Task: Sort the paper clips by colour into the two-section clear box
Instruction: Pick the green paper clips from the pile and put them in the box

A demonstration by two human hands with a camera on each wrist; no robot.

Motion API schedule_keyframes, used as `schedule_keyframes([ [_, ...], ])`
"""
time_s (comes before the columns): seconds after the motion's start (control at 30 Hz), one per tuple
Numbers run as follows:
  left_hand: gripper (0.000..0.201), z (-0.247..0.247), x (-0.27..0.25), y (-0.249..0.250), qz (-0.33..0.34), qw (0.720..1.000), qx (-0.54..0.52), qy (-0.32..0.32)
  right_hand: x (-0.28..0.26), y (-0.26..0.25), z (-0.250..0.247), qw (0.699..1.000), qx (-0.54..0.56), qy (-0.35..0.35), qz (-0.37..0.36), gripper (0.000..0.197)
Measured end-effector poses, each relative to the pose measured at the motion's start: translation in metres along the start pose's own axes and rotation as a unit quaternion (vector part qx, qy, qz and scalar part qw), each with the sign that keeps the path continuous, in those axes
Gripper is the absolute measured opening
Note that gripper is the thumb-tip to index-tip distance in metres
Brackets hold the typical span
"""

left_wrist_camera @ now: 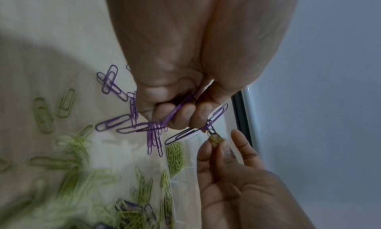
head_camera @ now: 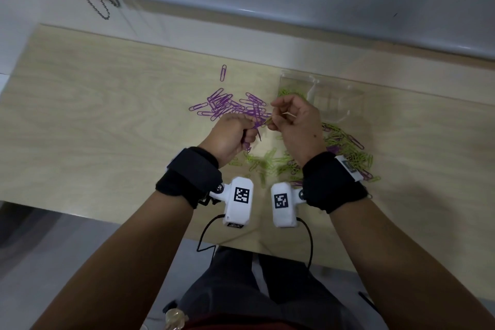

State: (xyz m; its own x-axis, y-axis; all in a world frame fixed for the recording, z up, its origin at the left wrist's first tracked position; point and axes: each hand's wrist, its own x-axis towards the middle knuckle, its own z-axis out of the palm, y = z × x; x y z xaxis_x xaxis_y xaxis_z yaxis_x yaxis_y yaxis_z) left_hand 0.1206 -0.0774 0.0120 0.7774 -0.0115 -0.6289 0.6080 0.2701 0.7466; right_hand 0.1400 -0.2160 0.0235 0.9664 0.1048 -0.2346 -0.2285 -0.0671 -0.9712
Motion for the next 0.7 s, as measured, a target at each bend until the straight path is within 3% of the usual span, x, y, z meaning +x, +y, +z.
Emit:
schedule_keyframes([
  [0.2,0.030,0.001,-0.004,0.006,-0.093,0.993,-0.038,-0.054,0.001,-0.006,-0.005,0.996,-0.058,-0.042,-0.051,0.032],
  [0.4,0.034,0.002,-0.005,0.008,-0.061,0.997,-0.019,-0.046,-0.002,-0.010,-0.011,0.984,-0.138,-0.072,-0.082,0.030],
  [0.7,0.031,0.015,-0.007,0.004,-0.046,0.996,-0.080,-0.006,-0.008,-0.008,-0.017,0.997,-0.055,-0.042,-0.033,0.036],
])
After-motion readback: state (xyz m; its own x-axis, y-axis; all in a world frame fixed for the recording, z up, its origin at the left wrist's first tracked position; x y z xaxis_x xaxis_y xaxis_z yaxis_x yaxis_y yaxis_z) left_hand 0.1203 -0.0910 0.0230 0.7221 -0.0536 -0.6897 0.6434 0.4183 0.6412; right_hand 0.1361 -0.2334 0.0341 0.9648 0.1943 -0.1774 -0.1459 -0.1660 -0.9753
